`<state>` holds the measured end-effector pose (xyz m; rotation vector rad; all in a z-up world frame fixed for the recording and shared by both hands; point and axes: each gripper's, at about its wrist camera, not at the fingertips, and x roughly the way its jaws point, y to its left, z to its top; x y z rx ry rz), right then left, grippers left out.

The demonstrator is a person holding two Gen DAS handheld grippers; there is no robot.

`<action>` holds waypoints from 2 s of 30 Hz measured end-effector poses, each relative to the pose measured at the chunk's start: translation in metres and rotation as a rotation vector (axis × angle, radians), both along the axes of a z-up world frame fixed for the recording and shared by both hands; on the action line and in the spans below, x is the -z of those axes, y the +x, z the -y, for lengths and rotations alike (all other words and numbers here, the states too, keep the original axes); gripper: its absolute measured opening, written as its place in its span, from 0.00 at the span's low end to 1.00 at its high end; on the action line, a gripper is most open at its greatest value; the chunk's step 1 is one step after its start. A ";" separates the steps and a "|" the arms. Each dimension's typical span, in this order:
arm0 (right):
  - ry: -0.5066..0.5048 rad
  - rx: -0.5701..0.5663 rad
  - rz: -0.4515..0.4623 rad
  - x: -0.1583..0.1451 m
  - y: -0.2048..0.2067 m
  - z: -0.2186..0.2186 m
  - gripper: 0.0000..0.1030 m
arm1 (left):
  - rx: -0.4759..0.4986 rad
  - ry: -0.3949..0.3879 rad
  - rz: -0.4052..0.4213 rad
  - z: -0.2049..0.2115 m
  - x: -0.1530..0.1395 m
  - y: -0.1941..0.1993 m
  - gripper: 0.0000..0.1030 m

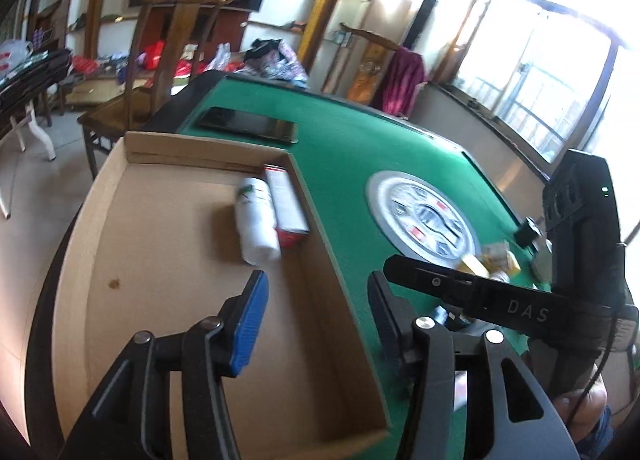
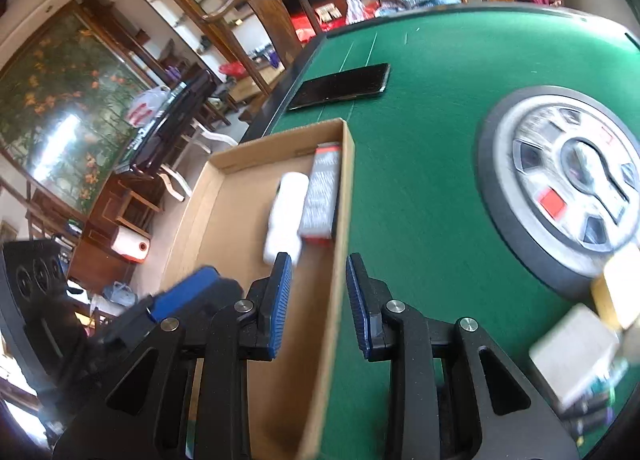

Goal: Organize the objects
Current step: 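Open both tools to release the bottle and box in the tray, then grasp the clear red-item case with the left tool while the right tool grasps the yellow cracker packet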

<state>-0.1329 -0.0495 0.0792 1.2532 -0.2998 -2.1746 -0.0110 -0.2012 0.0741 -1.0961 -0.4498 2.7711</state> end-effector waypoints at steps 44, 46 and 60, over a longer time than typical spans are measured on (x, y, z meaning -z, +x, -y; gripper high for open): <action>0.088 0.570 0.018 0.025 0.064 -0.403 0.66 | 0.624 -0.514 0.019 -0.221 0.043 0.078 0.63; 0.093 0.493 0.037 0.029 0.068 -0.384 0.66 | 0.608 -0.498 0.006 -0.210 0.037 0.076 0.63; 0.058 0.223 -0.027 0.001 0.121 -0.327 0.66 | 0.649 -0.533 0.060 -0.193 0.054 0.030 0.63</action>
